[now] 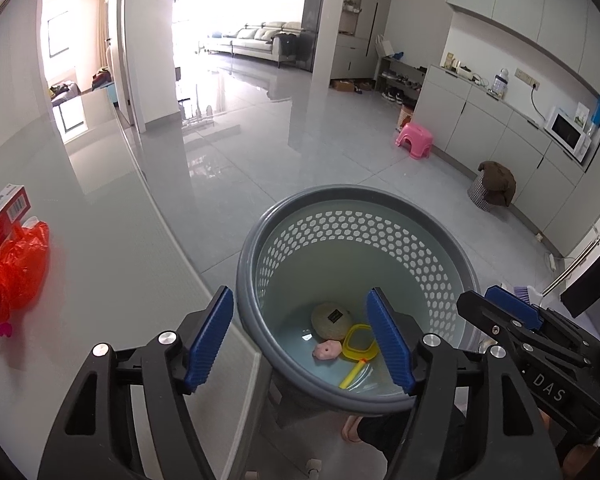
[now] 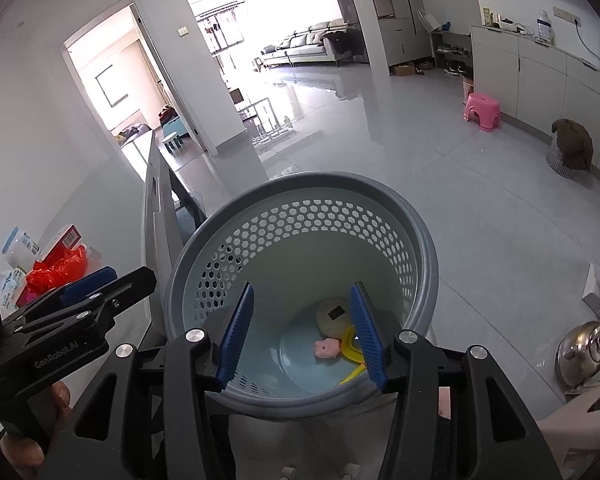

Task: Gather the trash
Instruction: 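Move both grippers back from the basket toward the table, then grasp the red plastic bag with the right gripper, then grasp the pink shuttlecock with the left gripper while the right holds the bag, then carry the shuttlecock and red bag over the grey basket with both grippers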

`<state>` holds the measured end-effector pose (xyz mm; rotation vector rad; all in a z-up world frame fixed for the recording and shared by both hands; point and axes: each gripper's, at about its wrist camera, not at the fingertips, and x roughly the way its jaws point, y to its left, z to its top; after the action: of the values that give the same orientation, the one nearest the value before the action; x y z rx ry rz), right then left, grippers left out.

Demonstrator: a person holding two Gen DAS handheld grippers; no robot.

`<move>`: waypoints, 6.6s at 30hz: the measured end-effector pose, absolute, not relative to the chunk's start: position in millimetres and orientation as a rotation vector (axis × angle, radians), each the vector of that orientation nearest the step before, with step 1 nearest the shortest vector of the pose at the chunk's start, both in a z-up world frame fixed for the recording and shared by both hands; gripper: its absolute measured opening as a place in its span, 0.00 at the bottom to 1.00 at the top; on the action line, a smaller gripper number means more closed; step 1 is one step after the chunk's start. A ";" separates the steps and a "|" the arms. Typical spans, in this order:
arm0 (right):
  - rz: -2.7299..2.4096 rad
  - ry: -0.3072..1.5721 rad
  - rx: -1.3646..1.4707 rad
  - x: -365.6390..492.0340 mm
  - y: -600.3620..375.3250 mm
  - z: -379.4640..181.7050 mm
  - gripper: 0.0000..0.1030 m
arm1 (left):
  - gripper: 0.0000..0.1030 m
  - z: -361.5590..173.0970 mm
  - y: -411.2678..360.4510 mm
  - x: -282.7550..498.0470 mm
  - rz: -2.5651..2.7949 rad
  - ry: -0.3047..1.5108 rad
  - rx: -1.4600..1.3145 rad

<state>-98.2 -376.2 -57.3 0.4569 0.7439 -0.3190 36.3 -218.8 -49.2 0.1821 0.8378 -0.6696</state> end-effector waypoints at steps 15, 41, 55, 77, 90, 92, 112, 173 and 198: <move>-0.284 0.697 0.388 -108.8 -337.4 -31.4 0.61 | 0.74 -24.8 -161.4 18.0 -0.618 0.765 0.130; 0.023 0.720 0.246 -47.0 -230.6 -23.3 0.71 | 0.88 -0.9 -1.2 14.7 -0.246 0.670 -0.009; 0.156 0.745 0.187 -11.4 -169.0 -27.0 0.72 | 0.88 -8.9 72.3 23.3 -0.075 0.677 -0.065; 0.196 0.784 0.168 86.8 -100.5 -36.3 0.77 | 0.88 -30.7 109.7 83.8 -0.073 0.704 -0.084; 0.174 0.846 0.173 137.2 -93.1 -61.7 0.77 | 0.88 -45.9 106.2 94.6 -0.108 0.747 -0.087; 0.174 0.840 0.167 138.2 -92.3 -62.8 0.76 | 0.88 -46.9 103.7 94.2 -0.109 0.750 -0.077; 0.178 0.779 0.268 93.9 -145.8 -54.4 0.31 | 0.88 -40.4 66.8 94.5 -0.111 0.753 -0.105; 0.027 0.682 0.370 -5.3 -216.4 -33.1 0.31 | 0.27 -23.5 -43.5 43.9 -0.238 0.731 0.003; -0.324 0.682 0.494 -88.9 -343.0 -60.8 0.31 | 0.27 -42.8 -209.7 29.7 -0.635 0.777 0.191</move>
<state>-88.9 -343.0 -60.8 0.4936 0.6818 -0.3241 29.7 -209.7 -42.8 0.1906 0.7773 -0.6345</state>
